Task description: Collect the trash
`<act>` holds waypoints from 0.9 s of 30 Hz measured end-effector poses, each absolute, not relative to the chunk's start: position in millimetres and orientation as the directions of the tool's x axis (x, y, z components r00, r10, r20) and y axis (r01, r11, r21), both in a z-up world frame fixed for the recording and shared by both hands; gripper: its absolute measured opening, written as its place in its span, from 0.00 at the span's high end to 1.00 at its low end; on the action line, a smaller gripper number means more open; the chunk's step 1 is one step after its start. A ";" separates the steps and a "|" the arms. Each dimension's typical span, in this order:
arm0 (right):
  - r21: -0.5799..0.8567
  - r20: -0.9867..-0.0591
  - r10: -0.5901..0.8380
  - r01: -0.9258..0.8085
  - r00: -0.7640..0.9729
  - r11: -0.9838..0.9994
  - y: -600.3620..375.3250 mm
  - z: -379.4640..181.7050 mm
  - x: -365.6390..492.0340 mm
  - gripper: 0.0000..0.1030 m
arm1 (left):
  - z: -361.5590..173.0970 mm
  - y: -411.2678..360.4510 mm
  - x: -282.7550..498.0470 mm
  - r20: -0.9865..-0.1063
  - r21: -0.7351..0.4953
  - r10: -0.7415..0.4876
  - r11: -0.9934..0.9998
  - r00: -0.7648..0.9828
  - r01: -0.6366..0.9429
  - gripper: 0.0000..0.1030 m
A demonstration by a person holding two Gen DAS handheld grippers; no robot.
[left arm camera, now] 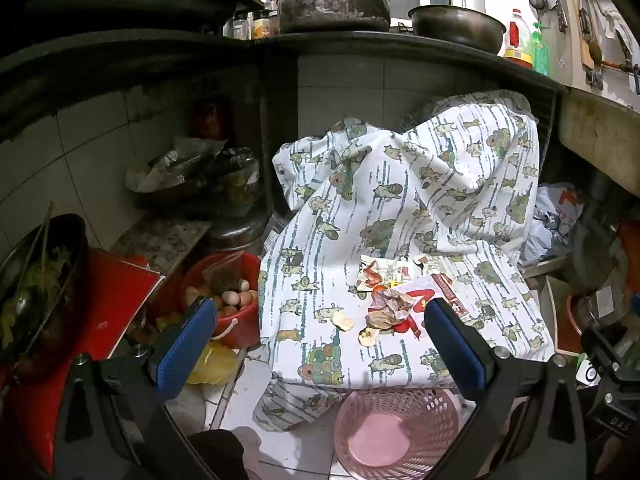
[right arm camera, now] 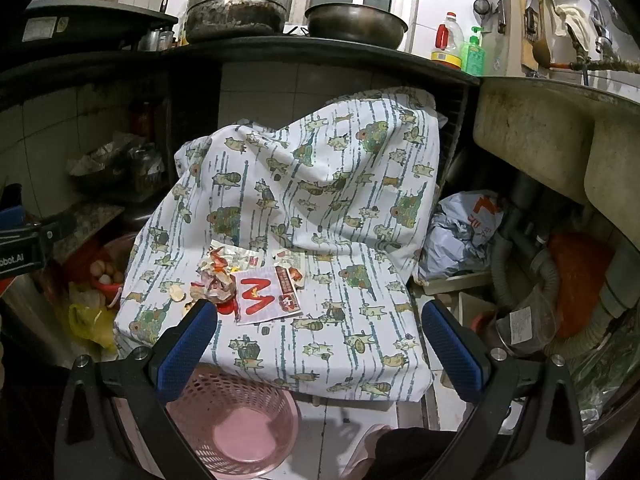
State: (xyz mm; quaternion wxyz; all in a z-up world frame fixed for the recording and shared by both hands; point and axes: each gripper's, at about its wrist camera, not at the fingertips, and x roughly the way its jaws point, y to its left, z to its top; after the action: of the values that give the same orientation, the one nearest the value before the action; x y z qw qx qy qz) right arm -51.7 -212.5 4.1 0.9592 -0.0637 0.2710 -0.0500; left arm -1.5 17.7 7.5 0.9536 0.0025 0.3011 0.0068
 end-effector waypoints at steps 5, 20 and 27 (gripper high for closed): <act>-0.146 -0.536 -0.118 0.046 0.836 0.988 -210.8 0.4 -50.5 0.00 | 4.0 16.2 0.3 -0.578 0.031 0.035 0.999 0.815 -0.022 0.00; -0.127 -0.518 -0.128 0.072 0.846 0.989 -217.4 3.6 -57.5 0.00 | -1.7 29.0 8.5 -0.625 -0.051 -0.004 0.998 0.780 -0.036 0.00; -0.063 -0.514 -0.014 -0.022 0.858 0.998 -227.2 32.3 -33.0 0.00 | 12.0 33.2 39.1 -0.640 0.034 0.069 0.998 0.765 -0.062 0.06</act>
State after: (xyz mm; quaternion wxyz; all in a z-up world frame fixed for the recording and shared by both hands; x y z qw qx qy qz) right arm -33.0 -227.2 32.3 0.9633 -0.0334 0.2665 0.0022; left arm 39.1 33.2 12.0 0.9395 0.0056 0.3407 0.0348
